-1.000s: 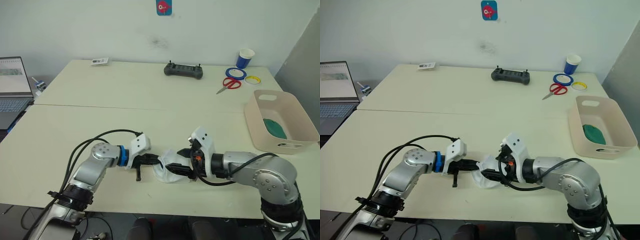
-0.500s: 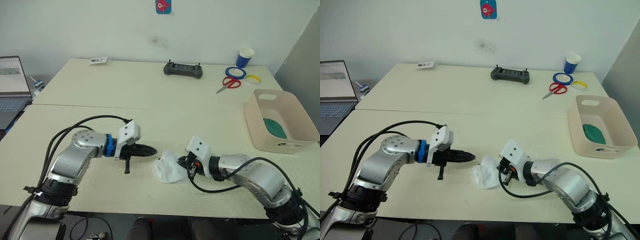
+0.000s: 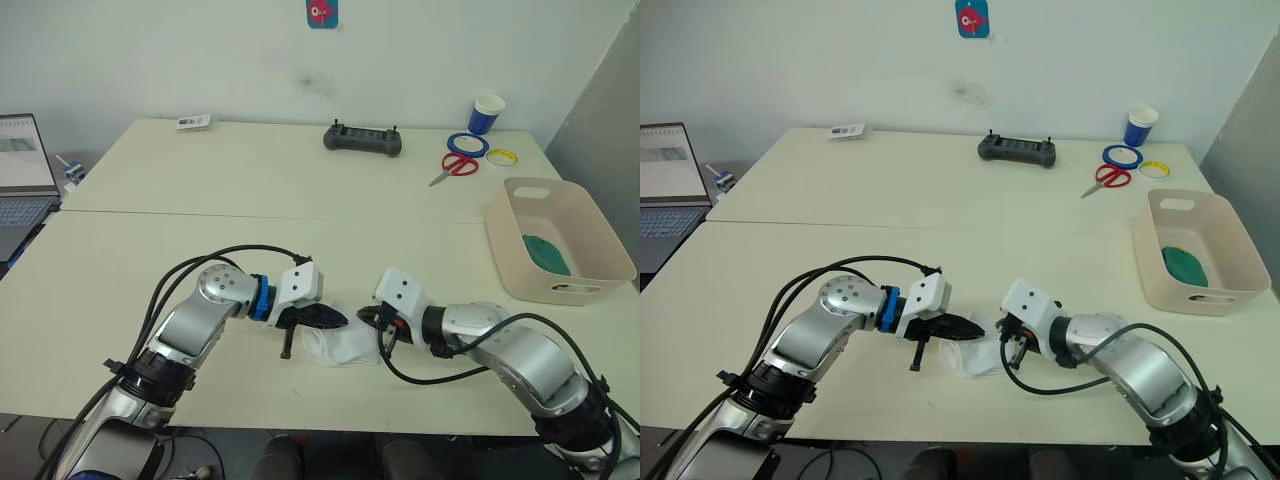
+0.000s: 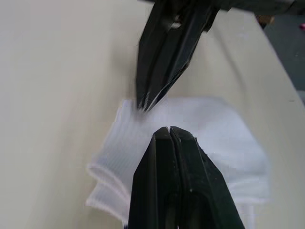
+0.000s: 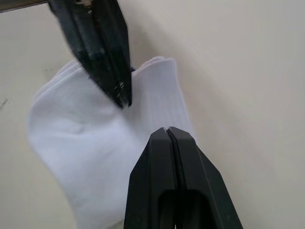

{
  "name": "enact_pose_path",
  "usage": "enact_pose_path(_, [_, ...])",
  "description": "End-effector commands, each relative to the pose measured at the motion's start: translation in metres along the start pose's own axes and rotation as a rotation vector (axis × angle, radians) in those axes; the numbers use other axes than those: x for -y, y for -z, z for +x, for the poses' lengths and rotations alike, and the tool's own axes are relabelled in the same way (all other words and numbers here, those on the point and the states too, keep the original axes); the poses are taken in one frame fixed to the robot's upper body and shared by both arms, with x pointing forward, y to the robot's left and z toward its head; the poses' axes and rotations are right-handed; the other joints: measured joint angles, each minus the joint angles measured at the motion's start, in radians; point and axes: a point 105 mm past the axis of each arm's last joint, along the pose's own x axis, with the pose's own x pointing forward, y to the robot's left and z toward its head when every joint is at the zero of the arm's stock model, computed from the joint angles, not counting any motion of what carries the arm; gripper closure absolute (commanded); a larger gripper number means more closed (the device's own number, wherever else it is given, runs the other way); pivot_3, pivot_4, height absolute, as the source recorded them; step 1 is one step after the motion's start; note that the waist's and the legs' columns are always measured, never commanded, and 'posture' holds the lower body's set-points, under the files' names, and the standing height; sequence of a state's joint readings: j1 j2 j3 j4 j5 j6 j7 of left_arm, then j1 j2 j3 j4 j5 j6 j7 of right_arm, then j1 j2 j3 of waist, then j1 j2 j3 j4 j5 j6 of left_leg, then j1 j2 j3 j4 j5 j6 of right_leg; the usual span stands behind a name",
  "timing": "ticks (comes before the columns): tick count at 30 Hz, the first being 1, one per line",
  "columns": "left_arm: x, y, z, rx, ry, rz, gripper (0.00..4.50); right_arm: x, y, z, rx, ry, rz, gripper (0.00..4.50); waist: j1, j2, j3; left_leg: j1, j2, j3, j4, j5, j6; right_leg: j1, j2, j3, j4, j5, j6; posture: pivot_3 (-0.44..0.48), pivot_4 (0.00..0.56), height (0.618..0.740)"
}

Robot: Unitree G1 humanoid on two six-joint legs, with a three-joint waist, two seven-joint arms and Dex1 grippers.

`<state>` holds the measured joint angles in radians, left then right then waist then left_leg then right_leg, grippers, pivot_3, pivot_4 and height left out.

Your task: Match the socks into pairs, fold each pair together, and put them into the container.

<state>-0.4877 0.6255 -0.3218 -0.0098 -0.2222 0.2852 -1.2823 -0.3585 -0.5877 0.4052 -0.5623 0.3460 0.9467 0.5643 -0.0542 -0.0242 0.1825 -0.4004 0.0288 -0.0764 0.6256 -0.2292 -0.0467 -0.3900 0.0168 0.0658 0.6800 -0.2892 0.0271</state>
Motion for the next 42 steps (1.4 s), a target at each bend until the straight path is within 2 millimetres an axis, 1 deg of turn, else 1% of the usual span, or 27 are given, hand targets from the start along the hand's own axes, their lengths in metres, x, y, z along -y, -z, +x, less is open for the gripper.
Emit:
enact_pose_path(1, [0.009, 0.009, 0.002, -0.031, 0.039, 0.007, 4.50, -0.013, -0.008, -0.001, 0.036, -0.066, -0.010, 4.47, 0.000, 0.000, 0.000, 0.000, 0.000, 0.000, 0.000, 0.000, 0.000, 0.000, 0.000, 0.000, 0.000, 0.000, 0.000, 0.000, 0.150, 0.740])
enact_pose_path(3, [0.013, 0.019, 0.002, -0.064, 0.048, -0.008, 4.50, -0.019, -0.002, 0.002, 0.023, -0.098, -0.001, 4.47, -0.001, 0.000, 0.000, 0.000, 0.000, 0.000, 0.000, 0.000, 0.000, 0.000, 0.000, 0.000, 0.000, 0.000, 0.000, 0.000, 0.150, 0.740])
enact_pose_path(5, [0.013, 0.025, 0.000, -0.083, 0.040, -0.024, 4.50, -0.021, 0.003, 0.004, 0.008, -0.109, 0.000, 4.47, 0.000, 0.000, 0.000, 0.000, 0.000, 0.000, 0.000, 0.000, 0.000, 0.000, 0.000, 0.000, 0.000, 0.000, 0.000, 0.000, 0.150, 0.740])
enact_pose_path(8, [0.011, 0.042, -0.010, -0.150, 0.020, -0.026, 4.50, -0.024, 0.025, 0.000, -0.066, -0.128, -0.030, 4.47, 0.001, 0.000, 0.000, 0.000, 0.000, 0.000, 0.000, 0.000, 0.000, 0.000, 0.000, 0.000, 0.000, 0.000, 0.000, 0.000, 0.150, 0.740])
enact_pose_path(12, [0.011, 0.050, -0.020, -0.179, 0.013, -0.027, 4.50, -0.021, 0.033, -0.010, -0.086, -0.119, -0.044, 4.47, 0.000, 0.000, 0.000, 0.002, 0.000, 0.000, 0.000, 0.000, 0.000, 0.001, 0.000, 0.000, 0.000, 0.000, 0.000, 0.000, 0.150, 0.740])
enact_pose_path(14, [0.010, 0.047, -0.025, -0.170, 0.009, -0.018, 4.50, -0.018, 0.029, -0.016, -0.064, -0.112, -0.058, 4.47, 0.000, 0.000, 0.000, 0.002, 0.000, 0.000, 0.000, 0.000, 0.000, 0.001, 0.000, 0.000, 0.000, 0.000, 0.000, 0.000, 0.150, 0.740])
enact_pose_path(16, [0.009, 0.037, -0.027, -0.141, 0.007, -0.002, 4.50, -0.016, 0.019, -0.021, -0.014, -0.104, -0.080, 4.47, -0.001, 0.000, 0.000, 0.002, 0.000, 0.000, 0.000, 0.000, 0.000, 0.001, 0.000, 0.000, 0.000, 0.000, 0.000, 0.000, 0.150, 0.740])
enact_pose_path(17, [0.008, 0.029, -0.028, -0.115, 0.008, 0.009, 4.50, -0.015, 0.013, -0.023, 0.014, -0.100, -0.082, 4.47, -0.002, 0.000, 0.000, 0.002, 0.000, 0.000, 0.000, 0.000, 0.000, 0.001, 0.000, 0.000, 0.000, 0.000, 0.000, 0.000, 0.150, 0.740])
enact_pose_path(19, [0.002, -0.007, -0.025, 0.006, 0.001, -0.004, 4.50, -0.008, -0.006, -0.024, 0.094, -0.065, -0.059, 4.47, -0.002, -0.001, 0.000, 0.001, 0.000, 0.000, 0.000, 0.000, 0.000, 0.001, 0.000, 0.000, 0.001, 0.000, 0.000, 0.000, 0.150, 0.740])
enact_pose_path(20, [0.002, -0.018, -0.024, 0.042, 0.003, -0.011, 4.50, -0.006, -0.011, -0.025, 0.118, -0.054, -0.050, 4.47, -0.001, -0.001, 0.001, 0.000, 0.000, 0.000, 0.001, 0.000, 0.000, 0.001, 0.000, -0.001, 0.001, 0.000, 0.000, 0.000, 0.150, 0.740])
enact_pose_path(21, [0.002, -0.028, -0.022, 0.071, 0.016, -0.024, 4.50, -0.002, -0.015, -0.023, 0.134, -0.034, -0.043, 4.47, -0.001, -0.001, 0.001, 0.000, 0.000, -0.001, 0.001, 0.000, 0.000, 0.000, 0.000, -0.001, 0.001, 0.000, 0.001, 0.000, 0.150, 0.740])
enact_pose_path(23, [0.002, -0.034, -0.016, 0.082, 0.035, -0.055, 4.50, 0.005, -0.016, -0.015, 0.133, -0.006, -0.036, 4.47, -0.001, -0.001, 0.001, 0.000, 0.000, -0.001, 0.002, 0.000, 0.000, 0.001, 0.000, -0.001, 0.001, 0.001, 0.001, 0.000, 0.150, 0.740])
enact_pose_path(25, [-0.002, -0.033, -0.009, 0.080, 0.021, -0.072, 4.50, 0.008, -0.014, -0.007, 0.123, 0.010, -0.039, 4.47, -0.001, -0.001, 0.001, 0.000, -0.001, 0.000, 0.002, 0.000, 0.000, 0.001, 0.000, -0.001, 0.000, 0.001, 0.001, 0.000, 0.150, 0.740])
enact_pose_path(26, [-0.005, -0.027, -0.005, 0.056, 0.006, -0.075, 4.50, 0.009, -0.013, -0.002, 0.119, 0.014, -0.035, 4.47, 0.000, -0.001, 0.001, 0.000, -0.001, 0.000, 0.001, 0.000, 0.000, 0.001, 0.000, -0.001, 0.000, 0.001, 0.001, 0.000, 0.150, 0.740])
enact_pose_path(28, [-0.011, -0.011, -0.001, -0.009, -0.028, -0.082, 4.50, 0.010, -0.010, 0.006, 0.111, 0.018, -0.019, 4.47, 0.000, -0.001, 0.001, 0.000, 0.000, 0.000, 0.001, 0.000, 0.000, 0.001, 0.000, -0.001, 0.000, 0.000, 0.001, 0.000, 0.150, 0.740])
enact_pose_path(29, [-0.012, 0.000, 0.001, -0.048, -0.034, -0.078, 4.50, 0.009, -0.007, 0.009, 0.105, 0.016, -0.012, 4.47, 0.000, -0.001, 0.001, 0.000, 0.000, 0.000, 0.001, 0.000, 0.000, 0.000, 0.000, -0.001, 0.000, 0.000, 0.001, 0.000, 0.150, 0.740])
enact_pose_path(30, [-0.013, 0.006, 0.001, -0.072, -0.035, -0.074, 4.50, 0.009, -0.005, 0.011, 0.101, 0.015, -0.008, 4.47, -0.001, -0.001, 0.001, 0.000, 0.000, 0.000, 0.001, 0.000, 0.000, 0.000, 0.000, -0.001, 0.001, 0.000, 0.001, 0.000, 0.150, 0.740])
enact_pose_path(32, [-0.012, 0.024, 0.001, -0.125, -0.047, -0.072, 4.50, 0.010, 0.006, 0.012, 0.065, 0.020, 0.002, 4.47, -0.001, -0.001, 0.001, 0.000, 0.000, 0.000, 0.001, 0.000, 0.000, 0.000, 0.000, 0.000, 0.001, 0.001, 0.001, 0.000, 0.150, 0.740])
enact_pose_path(34, [-0.013, 0.034, -0.001, -0.164, -0.061, -0.043, 4.50, 0.011, 0.015, 0.010, 0.032, 0.032, 0.005, 4.47, 0.001, -0.001, 0.001, 0.000, 0.000, 0.000, 0.001, 0.000, 0.000, 0.000, 0.000, 0.000, 0.001, 0.001, 0.001, 0.000, 0.150, 0.740])
enact_pose_path(37, [-0.013, 0.032, -0.004, -0.150, -0.064, -0.027, 4.50, 0.011, 0.020, 0.003, 0.029, 0.036, 0.013, 4.47, 0.005, -0.001, 0.001, 0.000, 0.000, 0.000, 0.001, 0.000, 0.000, 0.001, 0.000, 0.000, 0.000, 0.000, 0.001, 0.000, 0.150, 0.740])
enact_pose_path(40, [-0.010, 0.020, -0.010, -0.088, -0.047, -0.011, 4.50, 0.009, 0.022, -0.008, 0.044, 0.035, 0.022, 4.47, 0.005, -0.001, 0.001, 0.001, 0.000, 0.000, 0.001, 0.000, 0.000, 0.001, 0.000, 0.000, 0.001, 0.001, 0.001, 0.000, 0.150, 0.740])
enact_pose_path(42, [-0.010, 0.006, -0.017, -0.050, -0.036, 0.025, 4.50, 0.010, 0.015, -0.017, 0.092, 0.054, 0.038, 4.47, 0.005, -0.001, 0.001, 0.000, 0.000, 0.000, 0.001, 0.000, 0.000, 0.001, 0.000, 0.000, 0.001, 0.001, 0.001, 0.000, 0.150, 0.740])
